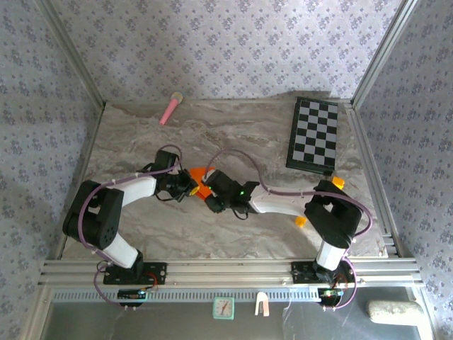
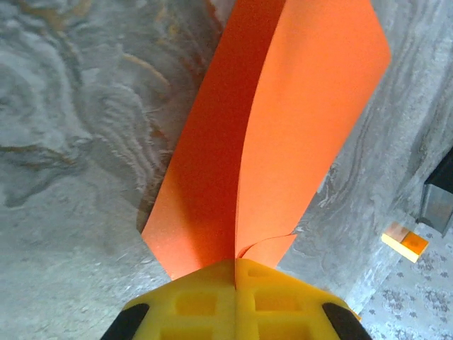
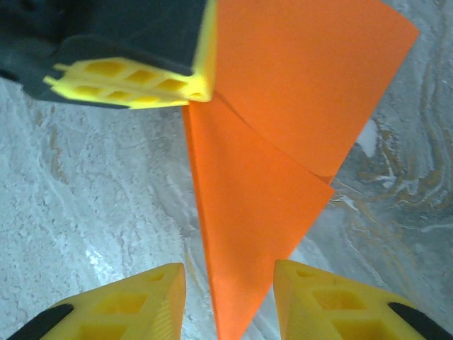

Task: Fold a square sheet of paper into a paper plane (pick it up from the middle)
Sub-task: Third fold the triangle at the center of the table, then fourth fold the wing at the center of the table.

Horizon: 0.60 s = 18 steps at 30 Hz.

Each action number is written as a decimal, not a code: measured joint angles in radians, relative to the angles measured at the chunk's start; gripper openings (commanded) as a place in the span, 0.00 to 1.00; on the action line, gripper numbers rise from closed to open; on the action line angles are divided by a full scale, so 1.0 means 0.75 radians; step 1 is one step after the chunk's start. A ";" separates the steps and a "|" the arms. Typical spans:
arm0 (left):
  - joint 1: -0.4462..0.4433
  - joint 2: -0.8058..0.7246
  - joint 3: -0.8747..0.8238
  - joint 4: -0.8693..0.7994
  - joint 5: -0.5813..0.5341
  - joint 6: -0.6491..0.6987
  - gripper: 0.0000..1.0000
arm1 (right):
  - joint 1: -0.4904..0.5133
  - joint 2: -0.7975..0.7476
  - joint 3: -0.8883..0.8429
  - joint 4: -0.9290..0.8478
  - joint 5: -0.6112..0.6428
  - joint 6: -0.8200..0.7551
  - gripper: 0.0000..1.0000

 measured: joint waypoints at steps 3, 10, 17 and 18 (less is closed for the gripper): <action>-0.001 -0.003 0.000 -0.006 -0.012 -0.033 0.06 | 0.023 0.063 0.027 -0.001 0.042 -0.010 0.38; -0.001 -0.033 0.000 -0.014 -0.028 -0.075 0.07 | 0.030 0.159 0.062 -0.001 0.079 -0.014 0.35; -0.002 -0.035 0.000 -0.017 -0.027 -0.086 0.07 | 0.030 0.173 0.088 -0.001 0.091 -0.014 0.29; -0.002 -0.035 0.000 -0.017 -0.027 -0.087 0.07 | 0.030 0.176 0.092 -0.001 0.091 -0.014 0.28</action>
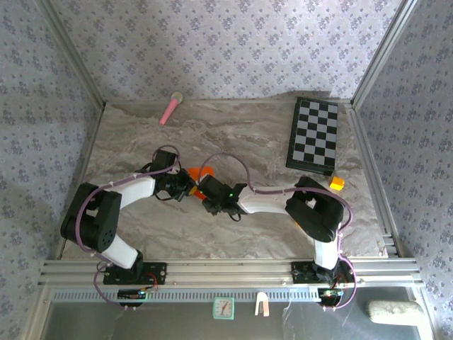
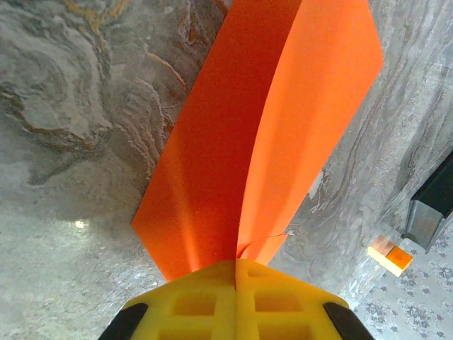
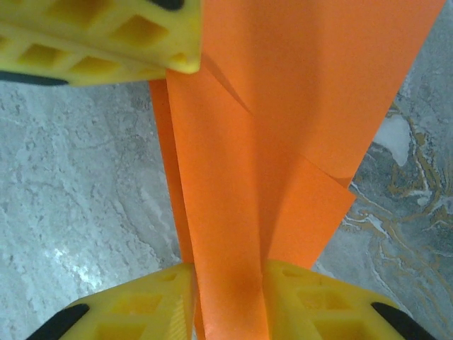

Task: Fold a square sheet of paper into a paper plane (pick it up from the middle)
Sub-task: Fourth fold the wing at the center of the table.

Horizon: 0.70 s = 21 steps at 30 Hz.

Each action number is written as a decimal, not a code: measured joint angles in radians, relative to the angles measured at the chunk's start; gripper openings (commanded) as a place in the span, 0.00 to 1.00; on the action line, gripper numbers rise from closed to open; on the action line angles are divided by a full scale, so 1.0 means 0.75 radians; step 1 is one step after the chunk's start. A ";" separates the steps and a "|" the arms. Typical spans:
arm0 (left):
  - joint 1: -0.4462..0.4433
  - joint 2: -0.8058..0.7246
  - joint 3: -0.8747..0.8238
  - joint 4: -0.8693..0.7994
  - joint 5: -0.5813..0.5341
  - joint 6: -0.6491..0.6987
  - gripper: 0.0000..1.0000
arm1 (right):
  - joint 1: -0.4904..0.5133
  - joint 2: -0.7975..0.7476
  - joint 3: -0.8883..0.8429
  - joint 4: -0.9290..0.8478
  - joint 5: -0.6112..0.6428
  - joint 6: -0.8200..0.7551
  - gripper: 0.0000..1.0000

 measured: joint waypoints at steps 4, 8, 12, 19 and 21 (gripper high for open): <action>0.001 0.000 0.000 0.000 0.000 -0.001 0.08 | 0.000 0.005 0.009 -0.002 0.009 -0.004 0.23; 0.000 -0.011 0.000 -0.001 0.000 -0.009 0.10 | 0.000 0.007 0.011 -0.005 0.009 -0.005 0.20; 0.000 -0.025 0.000 -0.006 0.000 -0.014 0.11 | 0.000 0.007 0.011 -0.006 0.019 -0.005 0.21; 0.001 -0.027 0.000 -0.009 0.001 -0.014 0.11 | 0.000 0.009 0.011 -0.018 0.038 -0.009 0.23; 0.001 -0.027 0.000 -0.009 0.000 -0.014 0.11 | 0.000 0.011 0.011 -0.024 0.044 -0.010 0.23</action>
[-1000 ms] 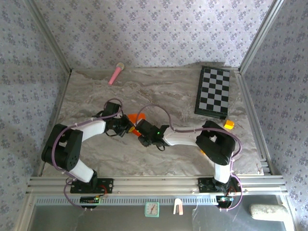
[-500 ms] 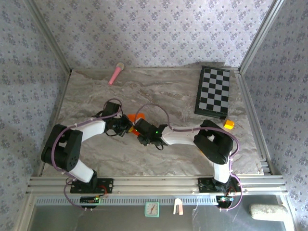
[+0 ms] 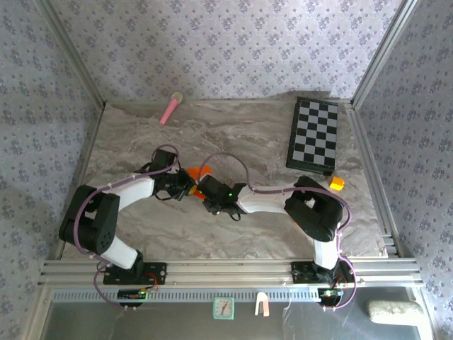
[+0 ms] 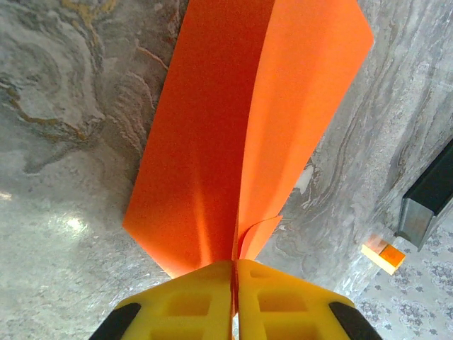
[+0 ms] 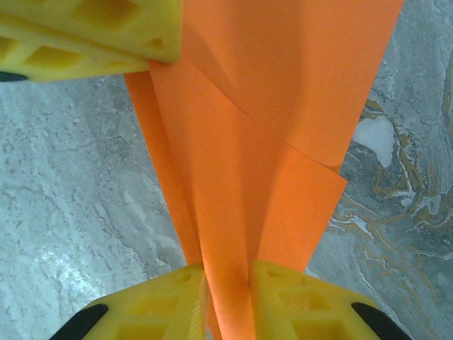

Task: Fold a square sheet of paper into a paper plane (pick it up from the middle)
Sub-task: Fourth fold the wing at the center of the table.

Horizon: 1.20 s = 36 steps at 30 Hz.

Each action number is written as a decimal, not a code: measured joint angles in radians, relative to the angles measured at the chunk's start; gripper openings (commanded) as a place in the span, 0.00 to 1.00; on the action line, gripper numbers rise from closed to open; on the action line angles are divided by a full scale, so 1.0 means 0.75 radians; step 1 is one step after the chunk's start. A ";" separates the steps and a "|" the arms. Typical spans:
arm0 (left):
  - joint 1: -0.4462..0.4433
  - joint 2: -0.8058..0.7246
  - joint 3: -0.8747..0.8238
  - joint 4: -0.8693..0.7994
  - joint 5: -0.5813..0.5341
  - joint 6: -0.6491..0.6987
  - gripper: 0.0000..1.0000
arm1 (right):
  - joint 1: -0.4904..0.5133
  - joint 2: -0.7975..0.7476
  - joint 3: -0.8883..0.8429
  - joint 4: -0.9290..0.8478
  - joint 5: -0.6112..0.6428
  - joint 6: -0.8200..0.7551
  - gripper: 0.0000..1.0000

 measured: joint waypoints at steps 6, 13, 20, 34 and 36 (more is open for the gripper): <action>0.000 0.000 0.000 0.000 0.000 0.000 0.11 | -0.001 0.005 0.000 -0.008 0.011 0.000 0.21; 0.016 -0.039 -0.002 -0.019 -0.003 0.002 0.17 | -0.003 0.006 0.000 -0.013 0.009 -0.011 0.08; 0.103 -0.222 -0.119 -0.033 -0.048 0.001 0.24 | -0.051 0.005 -0.007 0.005 -0.125 -0.011 0.04; 0.006 -0.178 -0.237 0.156 0.004 -0.020 0.27 | -0.236 -0.076 -0.135 0.176 -0.603 -0.017 0.00; -0.010 -0.143 -0.237 0.199 0.014 -0.019 0.29 | -0.254 -0.076 -0.150 0.207 -0.669 -0.006 0.00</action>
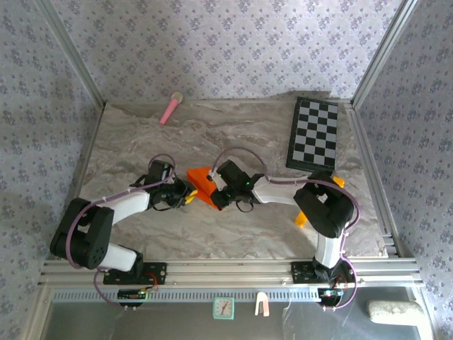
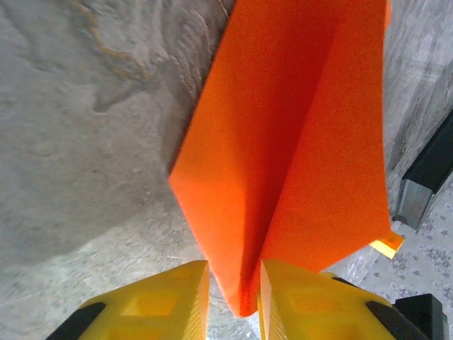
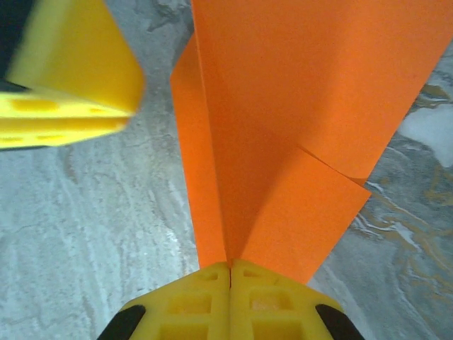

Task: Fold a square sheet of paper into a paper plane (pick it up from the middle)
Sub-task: Fourth fold the wing at the center of the table.

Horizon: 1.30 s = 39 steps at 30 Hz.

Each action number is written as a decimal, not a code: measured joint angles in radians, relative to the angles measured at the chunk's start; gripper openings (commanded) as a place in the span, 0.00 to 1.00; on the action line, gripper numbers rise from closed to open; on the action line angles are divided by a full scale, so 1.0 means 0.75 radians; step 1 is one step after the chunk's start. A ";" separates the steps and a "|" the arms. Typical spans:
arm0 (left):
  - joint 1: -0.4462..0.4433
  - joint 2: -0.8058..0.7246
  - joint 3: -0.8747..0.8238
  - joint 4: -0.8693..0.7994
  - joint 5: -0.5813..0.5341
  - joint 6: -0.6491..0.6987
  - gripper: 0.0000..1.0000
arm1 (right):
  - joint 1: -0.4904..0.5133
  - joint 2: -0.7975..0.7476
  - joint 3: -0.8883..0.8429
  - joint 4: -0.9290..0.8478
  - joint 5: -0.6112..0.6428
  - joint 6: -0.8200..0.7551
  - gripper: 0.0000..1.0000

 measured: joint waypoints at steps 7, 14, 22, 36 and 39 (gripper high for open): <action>-0.008 0.044 0.000 0.097 0.021 0.019 0.37 | -0.075 0.000 -0.064 0.114 -0.195 0.078 0.00; -0.008 0.044 0.000 0.164 0.023 0.097 0.42 | -0.141 0.001 -0.089 0.222 -0.335 0.159 0.00; -0.016 0.102 0.001 0.215 0.042 0.165 0.43 | -0.157 0.006 -0.104 0.281 -0.402 0.200 0.00; -0.016 0.213 0.041 0.226 0.052 0.191 0.43 | -0.160 0.044 -0.105 0.280 -0.394 0.197 0.09; -0.016 0.221 0.052 0.221 0.052 0.190 0.43 | -0.156 0.044 -0.104 0.252 -0.367 0.185 0.16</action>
